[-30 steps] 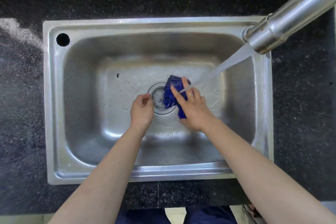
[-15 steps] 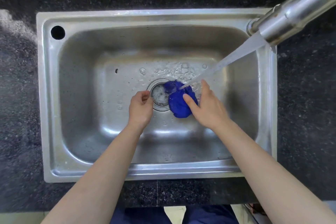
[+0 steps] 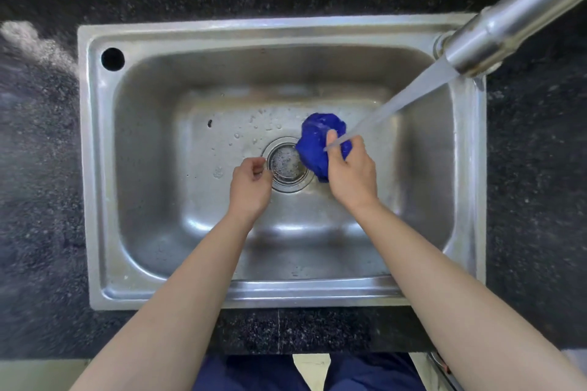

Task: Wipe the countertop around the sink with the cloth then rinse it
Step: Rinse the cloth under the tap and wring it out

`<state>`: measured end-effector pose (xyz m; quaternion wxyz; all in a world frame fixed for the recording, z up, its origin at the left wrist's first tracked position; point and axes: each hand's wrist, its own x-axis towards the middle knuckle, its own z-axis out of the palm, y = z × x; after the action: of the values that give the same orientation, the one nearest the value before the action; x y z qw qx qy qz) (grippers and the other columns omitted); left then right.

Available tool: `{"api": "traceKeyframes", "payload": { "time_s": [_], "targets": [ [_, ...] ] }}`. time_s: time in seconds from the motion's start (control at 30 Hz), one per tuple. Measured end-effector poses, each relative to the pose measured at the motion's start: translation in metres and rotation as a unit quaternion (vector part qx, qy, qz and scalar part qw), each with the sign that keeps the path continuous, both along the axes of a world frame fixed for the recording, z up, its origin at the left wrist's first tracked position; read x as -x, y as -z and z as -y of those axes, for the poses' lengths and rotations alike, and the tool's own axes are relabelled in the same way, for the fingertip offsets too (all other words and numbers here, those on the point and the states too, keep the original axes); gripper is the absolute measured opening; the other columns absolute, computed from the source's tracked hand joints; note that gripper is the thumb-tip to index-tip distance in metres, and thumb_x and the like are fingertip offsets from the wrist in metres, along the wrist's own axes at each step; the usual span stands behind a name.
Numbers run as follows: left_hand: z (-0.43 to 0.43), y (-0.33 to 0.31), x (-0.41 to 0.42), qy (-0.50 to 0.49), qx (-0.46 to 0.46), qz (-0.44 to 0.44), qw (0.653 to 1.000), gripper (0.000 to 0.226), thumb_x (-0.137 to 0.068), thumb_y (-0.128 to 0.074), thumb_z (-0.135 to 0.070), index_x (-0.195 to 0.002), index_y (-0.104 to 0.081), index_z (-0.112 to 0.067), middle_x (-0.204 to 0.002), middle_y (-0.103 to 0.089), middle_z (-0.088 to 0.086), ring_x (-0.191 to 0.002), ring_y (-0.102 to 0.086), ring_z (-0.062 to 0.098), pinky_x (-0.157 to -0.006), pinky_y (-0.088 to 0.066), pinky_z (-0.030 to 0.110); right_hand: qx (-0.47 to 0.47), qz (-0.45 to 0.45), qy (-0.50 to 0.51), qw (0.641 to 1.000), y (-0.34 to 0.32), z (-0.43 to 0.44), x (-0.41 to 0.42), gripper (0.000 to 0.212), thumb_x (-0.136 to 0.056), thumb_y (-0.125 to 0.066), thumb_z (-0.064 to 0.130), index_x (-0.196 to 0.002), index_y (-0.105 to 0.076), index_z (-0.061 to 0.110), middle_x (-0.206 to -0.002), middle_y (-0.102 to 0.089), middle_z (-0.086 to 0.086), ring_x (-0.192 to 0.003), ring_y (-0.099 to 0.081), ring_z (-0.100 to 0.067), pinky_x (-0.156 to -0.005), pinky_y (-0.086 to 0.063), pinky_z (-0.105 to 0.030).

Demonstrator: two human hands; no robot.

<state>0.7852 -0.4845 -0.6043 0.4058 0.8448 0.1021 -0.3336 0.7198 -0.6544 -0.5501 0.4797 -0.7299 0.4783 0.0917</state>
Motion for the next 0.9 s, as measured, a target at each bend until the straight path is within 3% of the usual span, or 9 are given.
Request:
{"api": "traceKeyframes", "payload": {
  "time_s": [0.13, 0.23, 0.37, 0.43, 0.5, 0.57, 0.67, 0.8, 0.9],
  "targets": [
    [-0.002, 0.002, 0.002, 0.011, -0.018, 0.006, 1.000, 0.030, -0.094, -0.059, -0.013, -0.124, -0.060, -0.007, -0.122, -0.061, 0.015, -0.105, -0.062, 0.023, -0.097, -0.048, 0.034, 0.014, -0.069, -0.110, 0.991, -0.017, 0.011, 0.019, 0.070, -0.093, -0.053, 0.064, -0.147, -0.034, 0.023, -0.133, -0.054, -0.004, -0.121, -0.055, -0.026, -0.100, -0.043, -0.038],
    [0.000, 0.003, 0.001, 0.014, -0.023, 0.010, 1.000, 0.031, -0.094, -0.058, -0.011, -0.125, -0.060, -0.006, -0.122, -0.061, 0.016, -0.102, -0.060, 0.022, -0.094, -0.047, 0.030, 0.083, -0.052, -0.175, 0.980, -0.010, 0.025, 0.032, 0.083, -0.084, -0.070, 0.050, -0.152, -0.028, 0.027, -0.128, -0.055, -0.003, -0.117, -0.057, -0.025, -0.097, -0.049, -0.039],
    [0.002, 0.002, 0.000, 0.025, -0.031, 0.015, 0.999, 0.033, -0.094, -0.058, -0.009, -0.126, -0.060, -0.004, -0.120, -0.062, 0.016, -0.097, -0.059, 0.019, -0.088, -0.045, 0.026, 0.124, -0.086, -0.346, 0.926, 0.013, 0.027, 0.023, 0.097, -0.083, -0.075, 0.034, -0.159, -0.015, 0.032, -0.157, -0.019, -0.009, -0.135, -0.038, -0.037, -0.106, -0.044, -0.043],
    [0.001, 0.002, 0.000, 0.033, -0.033, 0.015, 0.999, 0.033, -0.094, -0.057, -0.010, -0.126, -0.060, -0.004, -0.121, -0.060, 0.017, -0.098, -0.060, 0.021, -0.091, -0.047, 0.029, 0.141, -0.096, -0.383, 0.908, 0.023, 0.024, 0.012, 0.087, -0.087, -0.070, 0.019, -0.159, -0.021, 0.026, -0.159, -0.022, -0.013, -0.130, -0.042, -0.041, -0.105, -0.042, -0.042],
    [0.000, 0.004, 0.000, 0.038, -0.033, 0.011, 0.999, 0.033, -0.093, -0.057, -0.009, -0.126, -0.060, -0.005, -0.121, -0.060, 0.018, -0.100, -0.061, 0.024, -0.095, -0.049, 0.035, 0.106, -0.068, -0.340, 0.932, 0.026, 0.022, 0.003, 0.065, -0.090, -0.068, 0.017, -0.149, -0.041, 0.017, -0.143, -0.045, -0.015, -0.120, -0.053, -0.038, -0.099, -0.044, -0.037],
    [0.000, 0.006, 0.000, 0.036, -0.033, 0.010, 0.999, 0.033, -0.092, -0.056, -0.009, -0.125, -0.061, -0.007, -0.122, -0.060, 0.019, -0.099, -0.062, 0.023, -0.096, -0.050, 0.037, 0.055, -0.053, -0.264, 0.961, 0.022, 0.016, 0.000, 0.041, -0.095, -0.065, 0.041, -0.122, -0.059, 0.012, -0.119, -0.061, -0.014, -0.109, -0.059, -0.033, -0.085, -0.042, -0.032],
    [0.001, 0.007, -0.001, 0.034, -0.040, 0.003, 0.999, 0.033, -0.093, -0.055, -0.009, -0.125, -0.060, -0.008, -0.123, -0.058, 0.017, -0.095, -0.059, 0.019, -0.093, -0.048, 0.031, 0.075, -0.078, -0.221, 0.969, 0.017, 0.011, 0.010, 0.051, -0.096, -0.044, 0.066, -0.091, -0.056, 0.017, -0.093, -0.064, -0.008, -0.094, -0.062, -0.033, -0.070, -0.039, -0.034],
    [0.001, 0.009, -0.003, 0.038, -0.047, 0.002, 0.998, 0.030, -0.094, -0.056, -0.011, -0.124, -0.061, -0.011, -0.122, -0.057, 0.016, -0.095, -0.059, 0.021, -0.094, -0.049, 0.034, 0.217, -0.053, -0.314, 0.923, 0.015, 0.017, 0.031, 0.066, -0.097, -0.054, 0.054, -0.147, -0.036, 0.016, -0.139, -0.044, -0.012, -0.114, -0.054, -0.034, -0.080, -0.049, -0.040],
    [0.001, 0.011, -0.003, 0.032, -0.046, 0.003, 0.998, 0.030, -0.093, -0.056, -0.010, -0.122, -0.061, -0.011, -0.121, -0.058, 0.017, -0.092, -0.058, 0.020, -0.096, -0.050, 0.036, 0.165, -0.023, -0.425, 0.890, 0.028, 0.014, 0.028, 0.097, -0.087, -0.069, 0.049, -0.161, -0.011, 0.027, -0.162, -0.016, -0.010, -0.129, -0.040, -0.036, -0.098, -0.049, -0.046]
  ]
}}
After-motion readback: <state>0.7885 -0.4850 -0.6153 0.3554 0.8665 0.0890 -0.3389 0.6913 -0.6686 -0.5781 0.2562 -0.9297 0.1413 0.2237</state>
